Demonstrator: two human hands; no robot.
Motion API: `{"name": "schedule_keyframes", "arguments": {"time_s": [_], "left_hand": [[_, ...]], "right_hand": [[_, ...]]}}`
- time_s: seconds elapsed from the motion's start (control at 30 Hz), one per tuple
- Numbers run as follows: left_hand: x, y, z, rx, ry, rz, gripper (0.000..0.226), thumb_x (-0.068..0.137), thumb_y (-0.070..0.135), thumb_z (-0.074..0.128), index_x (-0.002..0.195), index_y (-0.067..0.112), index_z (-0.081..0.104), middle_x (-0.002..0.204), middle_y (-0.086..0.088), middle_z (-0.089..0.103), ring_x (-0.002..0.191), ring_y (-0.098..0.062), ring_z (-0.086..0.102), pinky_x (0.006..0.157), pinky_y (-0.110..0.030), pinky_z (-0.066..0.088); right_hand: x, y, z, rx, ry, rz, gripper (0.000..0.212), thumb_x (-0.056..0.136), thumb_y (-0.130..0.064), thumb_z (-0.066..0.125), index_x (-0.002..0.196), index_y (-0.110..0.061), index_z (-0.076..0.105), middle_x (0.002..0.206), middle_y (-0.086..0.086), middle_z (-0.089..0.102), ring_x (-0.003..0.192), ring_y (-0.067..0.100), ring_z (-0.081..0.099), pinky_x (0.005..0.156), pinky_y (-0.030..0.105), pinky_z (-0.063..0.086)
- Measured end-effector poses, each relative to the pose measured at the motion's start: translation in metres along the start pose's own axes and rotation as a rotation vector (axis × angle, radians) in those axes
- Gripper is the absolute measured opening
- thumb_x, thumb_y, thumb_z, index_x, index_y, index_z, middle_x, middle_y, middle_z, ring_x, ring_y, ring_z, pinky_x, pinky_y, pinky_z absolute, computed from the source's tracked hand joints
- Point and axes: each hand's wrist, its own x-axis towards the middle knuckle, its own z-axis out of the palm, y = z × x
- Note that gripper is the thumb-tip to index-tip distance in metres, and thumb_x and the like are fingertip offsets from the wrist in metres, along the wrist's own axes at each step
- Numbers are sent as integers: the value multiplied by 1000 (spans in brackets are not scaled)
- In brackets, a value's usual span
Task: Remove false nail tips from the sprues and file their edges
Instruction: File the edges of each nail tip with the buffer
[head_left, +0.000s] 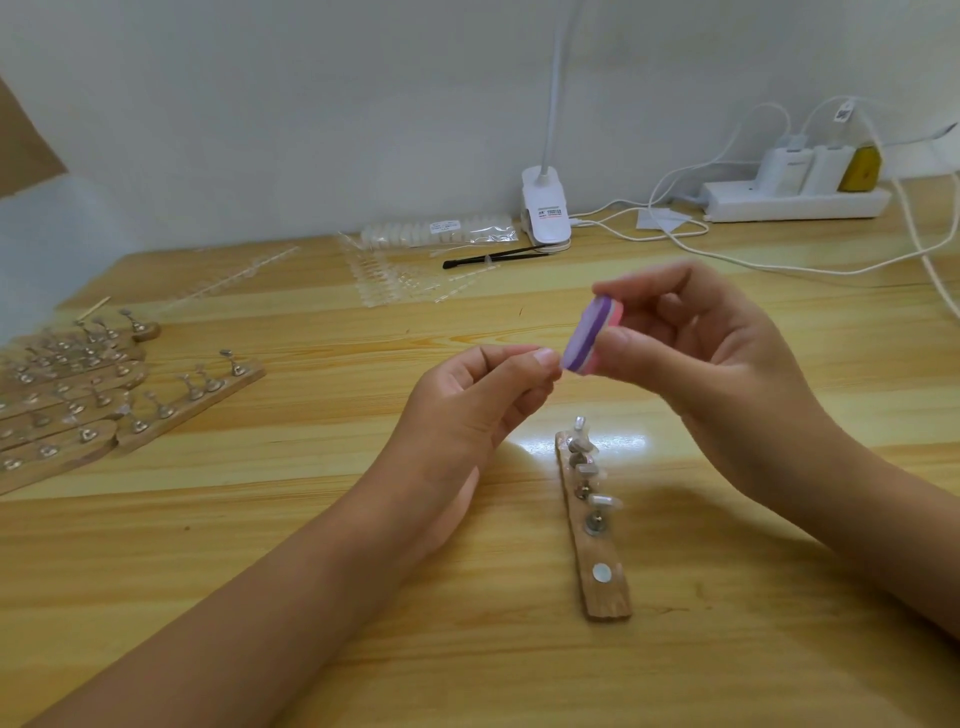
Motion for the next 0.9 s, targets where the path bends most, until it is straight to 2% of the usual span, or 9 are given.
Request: {"name": "schedule_keyframes", "arguments": {"time_s": [0.1,0.17,0.3,0.37,0.47,0.57,0.63,0.73,0.9], "left_hand": [[-1,0,1,-9,-19,7,32,68,27,72,93,8,68,82,2,74,76,-4,68,76,-15,54],[-1,1,1,-9,-14,0,32,68,27,71,94,8,69,82,3,74,75,-3,66,76,-14,54],[-2,1,2,-9,-31,3,32,70,26,70,96,7,67,79,5,73,73,-3,67,74,-14,53],[-1,2,2,-9,-19,0,31,68,28,72,92,10,68,80,5,73,74,-2,66,76,-14,54],[0,1,2,-8,-16,10,31,67,28,72,91,10,68,80,3,73,75,-4,67,76,-15,53],[0,0,1,-12,-3,6,30,66,28,73,90,11,69,83,3,74,75,-2,67,75,-14,53],[1,0,0,3,8,3,31,65,29,73,90,12,69,84,2,74,77,-3,67,75,-14,53],[0,-3,0,17,14,-5,30,64,30,75,88,13,71,84,2,74,79,-5,67,76,-15,53],[0,-5,2,4,15,-27,27,63,29,76,85,14,72,83,1,74,78,-5,68,75,-14,53]], "right_hand": [[-1,2,2,-63,-71,19,28,78,-19,75,103,-18,64,96,6,70,96,21,68,85,32,56],[-1,3,1,-57,-13,-16,29,77,-19,75,103,-17,62,96,5,69,96,20,67,86,35,57],[-2,3,4,-83,-53,-2,28,77,-15,74,101,-18,62,98,9,69,99,25,67,88,40,56],[-2,3,4,-53,16,-36,28,77,-14,74,102,-15,61,97,10,69,97,24,67,86,39,57],[-1,1,5,-56,-28,-16,30,74,-14,74,101,-13,60,97,13,69,97,26,67,88,42,57],[-2,2,7,-44,29,-45,28,74,-14,72,99,-13,59,94,9,69,95,21,67,83,36,56],[-1,1,7,-61,5,-27,27,75,-13,71,99,-13,59,95,10,69,96,21,67,83,33,56],[0,-1,5,-55,52,-67,25,76,-12,70,99,-15,60,93,3,69,93,14,66,79,22,53],[2,-3,0,-41,91,-75,26,79,-12,72,100,-16,56,93,1,68,89,12,67,80,25,55]]}}
